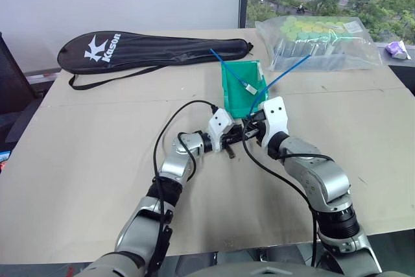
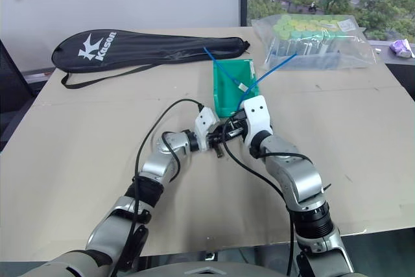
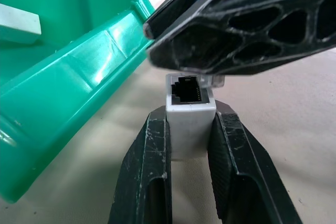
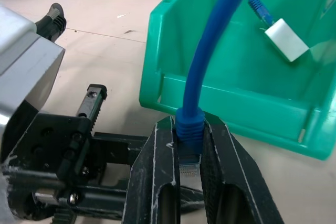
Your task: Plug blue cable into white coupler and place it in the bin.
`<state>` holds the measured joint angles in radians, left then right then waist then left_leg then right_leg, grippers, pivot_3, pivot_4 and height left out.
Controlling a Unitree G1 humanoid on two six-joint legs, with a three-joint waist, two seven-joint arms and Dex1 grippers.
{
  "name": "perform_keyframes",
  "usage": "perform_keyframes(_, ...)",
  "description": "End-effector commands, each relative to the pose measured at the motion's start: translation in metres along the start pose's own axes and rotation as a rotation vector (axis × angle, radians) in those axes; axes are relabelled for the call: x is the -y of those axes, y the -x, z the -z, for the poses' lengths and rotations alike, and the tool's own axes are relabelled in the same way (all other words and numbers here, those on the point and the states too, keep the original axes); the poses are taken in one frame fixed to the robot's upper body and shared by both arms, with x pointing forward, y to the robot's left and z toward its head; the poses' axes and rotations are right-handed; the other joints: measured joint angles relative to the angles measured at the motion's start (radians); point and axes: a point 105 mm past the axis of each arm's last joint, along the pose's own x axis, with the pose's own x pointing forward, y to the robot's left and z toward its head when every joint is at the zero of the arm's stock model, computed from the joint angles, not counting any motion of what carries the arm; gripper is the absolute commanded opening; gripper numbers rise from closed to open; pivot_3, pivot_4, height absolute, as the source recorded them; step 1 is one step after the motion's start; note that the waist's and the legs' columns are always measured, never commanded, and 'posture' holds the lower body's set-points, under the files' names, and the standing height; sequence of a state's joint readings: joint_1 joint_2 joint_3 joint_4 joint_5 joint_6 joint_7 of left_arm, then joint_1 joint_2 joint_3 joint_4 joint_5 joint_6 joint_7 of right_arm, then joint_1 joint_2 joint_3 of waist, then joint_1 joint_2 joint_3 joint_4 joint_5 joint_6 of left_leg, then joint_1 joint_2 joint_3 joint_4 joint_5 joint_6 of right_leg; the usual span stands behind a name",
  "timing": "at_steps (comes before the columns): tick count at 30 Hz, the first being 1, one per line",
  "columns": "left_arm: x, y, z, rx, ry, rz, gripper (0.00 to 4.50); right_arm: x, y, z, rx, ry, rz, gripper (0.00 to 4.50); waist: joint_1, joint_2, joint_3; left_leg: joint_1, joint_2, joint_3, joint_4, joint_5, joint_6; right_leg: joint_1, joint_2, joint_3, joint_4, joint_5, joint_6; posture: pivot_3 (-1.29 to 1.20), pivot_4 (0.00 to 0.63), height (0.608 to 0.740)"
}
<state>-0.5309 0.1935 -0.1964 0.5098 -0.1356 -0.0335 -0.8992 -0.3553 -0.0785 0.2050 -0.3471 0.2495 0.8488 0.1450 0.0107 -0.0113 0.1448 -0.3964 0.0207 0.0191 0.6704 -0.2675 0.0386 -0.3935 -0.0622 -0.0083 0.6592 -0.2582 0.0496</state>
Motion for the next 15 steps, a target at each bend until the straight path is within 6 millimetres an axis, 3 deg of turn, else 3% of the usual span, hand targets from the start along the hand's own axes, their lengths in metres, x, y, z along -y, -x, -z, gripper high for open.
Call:
perform_keyframes(1, 0.015, 0.0, 0.031, -0.085, 0.094, 0.03, 0.34, 0.001, -0.003, 0.003, -0.023, 0.0, 0.014, 0.0, 0.0, 0.0, 0.0, 0.0, 0.0, 0.0, 0.0, 0.0, 0.0, 0.0, 0.0, 0.0, 0.0, 0.0, 0.0, 0.0, 0.15, 0.74)
perform_keyframes(9, 0.019, 0.001, 0.028, -0.071, 0.126, 0.024, 0.34, 0.014, -0.003, 0.033, -0.173, 0.008, 0.092, 0.0, -0.002, 0.003, -0.006, 0.0, 0.0, 0.0, -0.001, 0.0, 0.0, 0.0, 0.0, 0.0, 0.0, 0.0, 0.0, 0.0, 0.15, 0.74)
perform_keyframes(15, 0.022, -0.001, 0.02, -0.044, 0.177, 0.008, 0.34, 0.01, 0.0, 0.061, -0.291, 0.031, 0.067, 0.0, -0.008, 0.005, -0.016, 0.002, 0.0, 0.0, -0.001, 0.0, 0.0, 0.001, 0.0, 0.0, -0.002, 0.0, 0.0, 0.0, 0.15, 0.74)
